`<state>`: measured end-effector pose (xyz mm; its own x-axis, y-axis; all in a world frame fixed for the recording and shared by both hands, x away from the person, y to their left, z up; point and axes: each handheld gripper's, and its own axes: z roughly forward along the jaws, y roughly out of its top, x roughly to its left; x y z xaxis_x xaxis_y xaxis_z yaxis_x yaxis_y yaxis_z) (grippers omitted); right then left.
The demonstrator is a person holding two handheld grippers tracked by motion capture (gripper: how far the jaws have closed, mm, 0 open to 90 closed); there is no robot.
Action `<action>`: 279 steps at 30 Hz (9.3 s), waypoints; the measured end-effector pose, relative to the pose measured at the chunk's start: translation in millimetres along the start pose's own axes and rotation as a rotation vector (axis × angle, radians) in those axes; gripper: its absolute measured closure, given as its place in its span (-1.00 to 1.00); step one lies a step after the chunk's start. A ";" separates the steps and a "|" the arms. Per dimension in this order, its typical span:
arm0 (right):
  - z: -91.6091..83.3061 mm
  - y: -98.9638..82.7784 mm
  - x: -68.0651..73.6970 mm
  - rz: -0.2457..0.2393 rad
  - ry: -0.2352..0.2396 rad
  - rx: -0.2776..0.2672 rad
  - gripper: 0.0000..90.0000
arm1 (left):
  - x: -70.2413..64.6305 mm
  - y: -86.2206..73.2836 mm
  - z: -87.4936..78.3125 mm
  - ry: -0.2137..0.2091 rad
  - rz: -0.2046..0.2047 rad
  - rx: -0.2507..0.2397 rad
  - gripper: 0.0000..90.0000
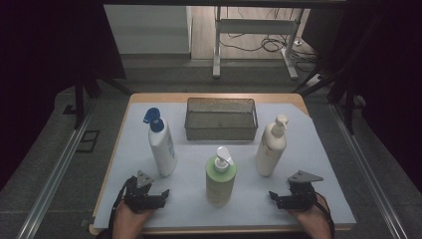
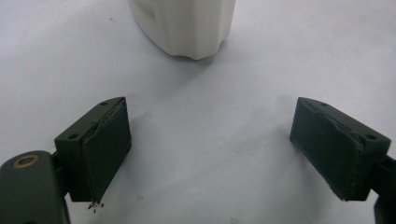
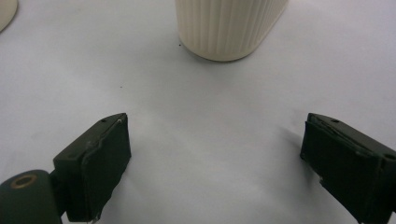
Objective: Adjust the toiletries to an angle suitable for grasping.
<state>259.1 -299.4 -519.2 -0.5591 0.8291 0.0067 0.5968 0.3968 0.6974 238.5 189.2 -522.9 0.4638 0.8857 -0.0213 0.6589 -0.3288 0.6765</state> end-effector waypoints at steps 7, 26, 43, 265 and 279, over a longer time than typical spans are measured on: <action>0.2 0.3 0.3 -0.001 -0.003 0.001 -0.82 | 0.0 -0.1 0.1 -0.001 -0.002 -0.001 -0.73; 0.2 1.3 0.3 0.010 -0.002 0.005 -0.82 | 0.5 -0.3 0.1 -0.003 -0.003 -0.003 -0.73; -11.5 6.3 0.5 0.058 0.019 -0.023 -0.14 | 0.5 -0.3 0.1 -0.004 -0.003 -0.003 -0.73; -23.0 126.7 -26.8 0.030 -0.050 -0.164 -0.19 | 0.6 -1.0 0.1 -0.006 -0.006 -0.007 -0.73; -45.5 138.8 -22.6 0.030 -0.025 -0.164 -0.18 | 0.8 -0.9 0.2 -0.007 -0.003 -0.008 -0.73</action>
<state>328.3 -281.0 -389.9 -0.5270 0.8498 0.0133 0.5102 0.3038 0.8046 238.4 190.1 -523.7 0.4659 0.8844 -0.0283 0.6558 -0.3237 0.6821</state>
